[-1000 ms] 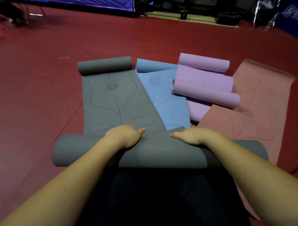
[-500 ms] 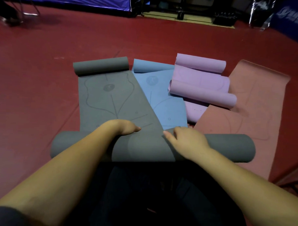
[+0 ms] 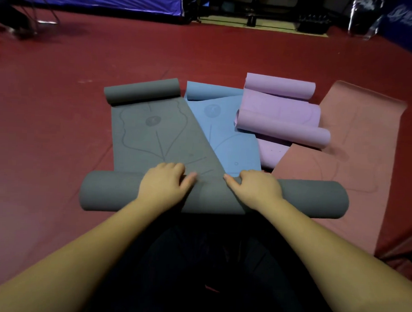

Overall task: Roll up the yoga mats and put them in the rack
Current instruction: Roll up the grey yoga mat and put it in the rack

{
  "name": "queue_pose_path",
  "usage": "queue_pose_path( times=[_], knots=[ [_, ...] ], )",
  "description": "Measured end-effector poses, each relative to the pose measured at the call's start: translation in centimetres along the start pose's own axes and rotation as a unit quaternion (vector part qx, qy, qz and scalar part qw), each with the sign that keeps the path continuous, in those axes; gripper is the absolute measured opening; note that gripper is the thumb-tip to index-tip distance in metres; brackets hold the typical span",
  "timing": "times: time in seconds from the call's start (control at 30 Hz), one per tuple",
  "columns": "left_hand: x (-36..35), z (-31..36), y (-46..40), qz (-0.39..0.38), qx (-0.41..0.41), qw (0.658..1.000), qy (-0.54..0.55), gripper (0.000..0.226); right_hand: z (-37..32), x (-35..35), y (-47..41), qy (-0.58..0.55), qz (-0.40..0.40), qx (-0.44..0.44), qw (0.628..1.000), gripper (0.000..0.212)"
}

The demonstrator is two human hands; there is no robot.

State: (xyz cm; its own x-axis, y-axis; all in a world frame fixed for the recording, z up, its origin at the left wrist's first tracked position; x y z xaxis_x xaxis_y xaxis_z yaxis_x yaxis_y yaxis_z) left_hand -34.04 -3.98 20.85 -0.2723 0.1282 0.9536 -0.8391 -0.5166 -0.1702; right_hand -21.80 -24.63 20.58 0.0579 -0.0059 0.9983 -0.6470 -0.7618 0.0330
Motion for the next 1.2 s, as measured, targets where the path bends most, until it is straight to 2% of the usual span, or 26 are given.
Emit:
queue_pose_path(
  times=[0.1, 0.17, 0.23, 0.5, 0.8, 1.0, 1.13, 1.2],
  knots=[
    [-1.0, -1.9, 2.6, 0.001, -0.074, 0.992, -0.105, 0.089, 0.3, 0.3, -1.1, -0.025, -0.045, -0.009, 0.999, 0.07],
    [-1.4, -2.7, 3.1, -0.016, -0.088, 0.982, -0.165, 0.11, 0.3, 0.5, -1.6, -0.031, -0.067, -0.011, 0.997, 0.073],
    [-1.6, -2.7, 3.1, -0.038, -0.082, 0.974, -0.206, 0.119, 0.2, 0.7, -2.0, -0.034, -0.088, -0.014, 0.995, 0.076],
    [1.1, -1.3, 1.3, -0.036, -0.101, 0.971, -0.214, 0.106, 1.1, 2.8, -2.2, -0.059, -0.111, -0.034, 0.991, 0.081],
    [4.7, -0.4, 2.9, -0.081, -0.119, 0.974, -0.175, 0.103, 1.5, 4.8, -1.4, -0.104, -0.191, -0.03, 0.976, 0.083],
    [4.2, -1.2, 2.5, -0.207, -0.094, 0.964, -0.135, 0.097, 1.2, 3.3, -2.1, -0.162, -0.272, -0.013, 0.948, 0.072],
    [3.7, -1.0, 0.7, -0.289, -0.075, 0.948, -0.113, 0.094, 1.9, 1.4, -3.1, -0.205, -0.271, -0.014, 0.94, 0.081],
    [3.7, -0.7, -0.4, -0.323, -0.058, 0.939, -0.1, 0.093, 2.2, 1.1, -3.5, -0.182, -0.254, -0.008, 0.95, 0.076]
  ],
)
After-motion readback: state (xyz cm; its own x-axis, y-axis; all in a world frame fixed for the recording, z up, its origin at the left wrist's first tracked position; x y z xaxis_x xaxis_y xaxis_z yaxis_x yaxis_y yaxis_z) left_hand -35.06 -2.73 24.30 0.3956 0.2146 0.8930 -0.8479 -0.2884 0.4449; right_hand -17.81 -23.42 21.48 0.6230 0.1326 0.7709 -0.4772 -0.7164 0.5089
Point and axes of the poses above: each hand's wrist, its own y-axis away from the middle knuckle, its own x-axis out of the back of the hand, z = x × y, the point moved 1 cm from there along -y, towards the middle knuckle, and after that the axes turned 15 degrees about x, right-handed, at the moved point
